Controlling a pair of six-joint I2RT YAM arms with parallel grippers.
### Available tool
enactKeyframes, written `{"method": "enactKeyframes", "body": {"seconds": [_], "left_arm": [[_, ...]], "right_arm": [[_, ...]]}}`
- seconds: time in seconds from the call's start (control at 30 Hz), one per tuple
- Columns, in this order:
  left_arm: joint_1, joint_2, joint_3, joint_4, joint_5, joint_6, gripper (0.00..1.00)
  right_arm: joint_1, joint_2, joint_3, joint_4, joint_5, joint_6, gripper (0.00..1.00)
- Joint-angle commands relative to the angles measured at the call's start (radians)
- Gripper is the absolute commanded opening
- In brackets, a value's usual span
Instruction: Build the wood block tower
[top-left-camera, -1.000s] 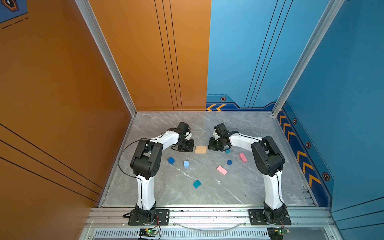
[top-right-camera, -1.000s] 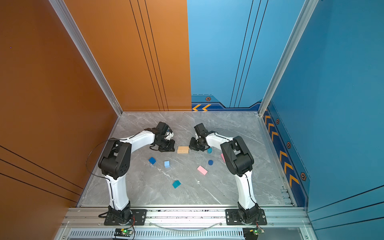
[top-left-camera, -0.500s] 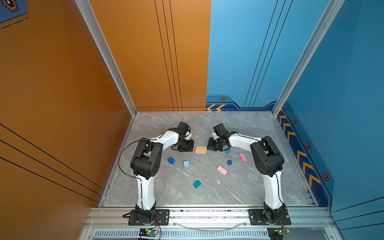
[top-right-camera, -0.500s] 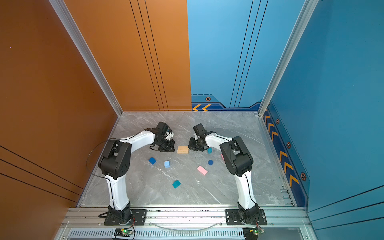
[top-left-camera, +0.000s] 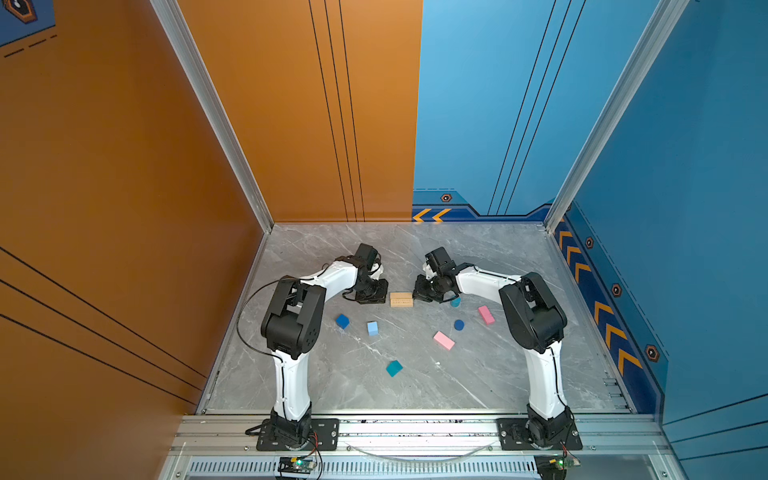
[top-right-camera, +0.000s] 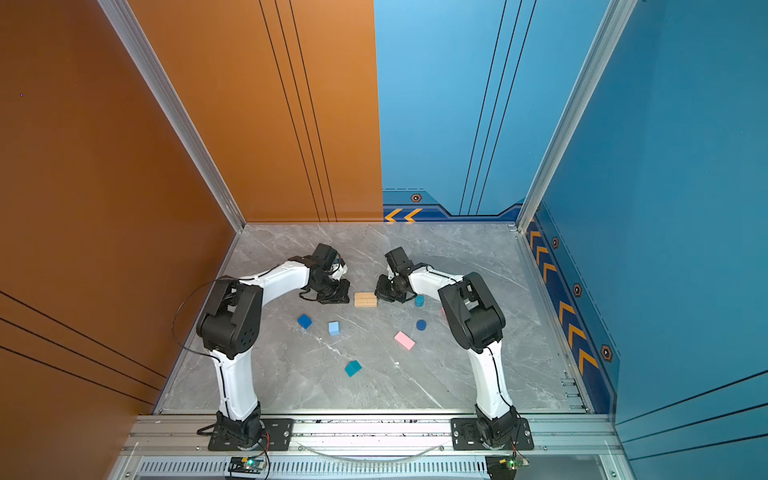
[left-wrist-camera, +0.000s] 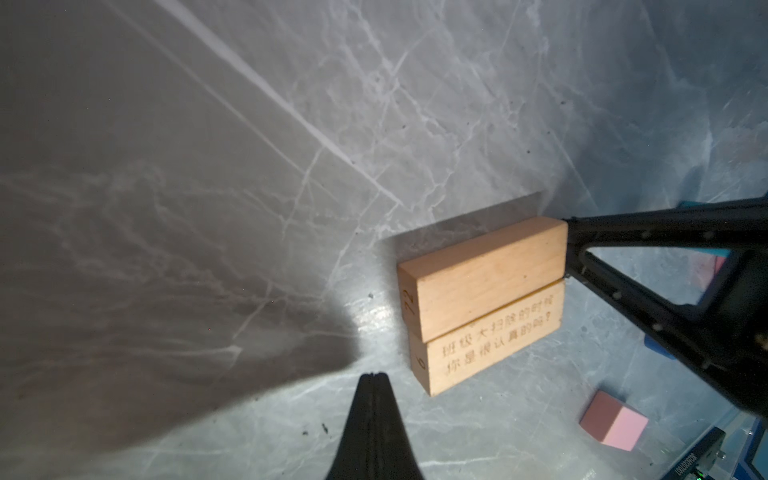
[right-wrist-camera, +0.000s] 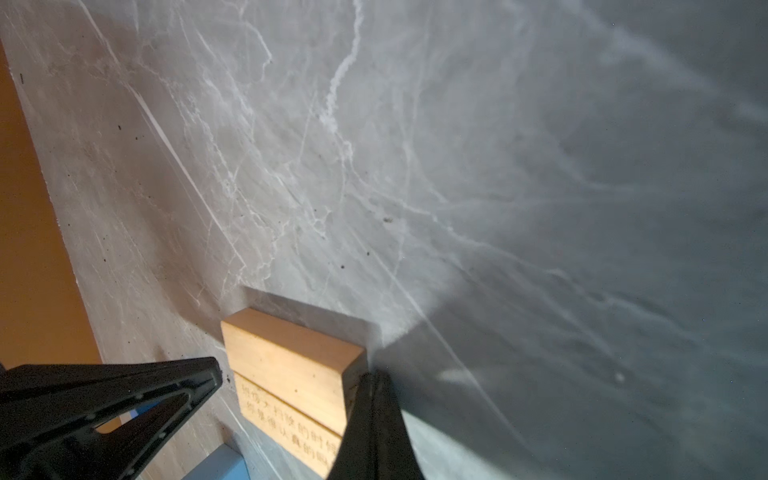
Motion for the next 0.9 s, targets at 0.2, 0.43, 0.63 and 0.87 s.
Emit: {"method": "enactKeyframes", "body": {"seconds": [0.2,0.43,0.63,0.87], "left_arm": [[0.009,-0.018,-0.015,-0.030,-0.019,0.013,0.00],[0.020,0.000,0.007,-0.030,-0.027,0.012,0.00],[0.026,0.057,0.062,-0.029,-0.018,0.010,0.00],[0.024,0.095,0.094,-0.029,0.002,0.002,0.00]], "right_arm": [[-0.004,0.028,-0.006,-0.053,0.021,0.011,0.00],[-0.024,-0.007,-0.036,-0.054,0.032,0.008,0.00],[-0.036,-0.037,-0.056,-0.057,0.038,0.004,0.00],[-0.043,-0.073,-0.080,-0.057,0.043,0.002,0.00]]}}
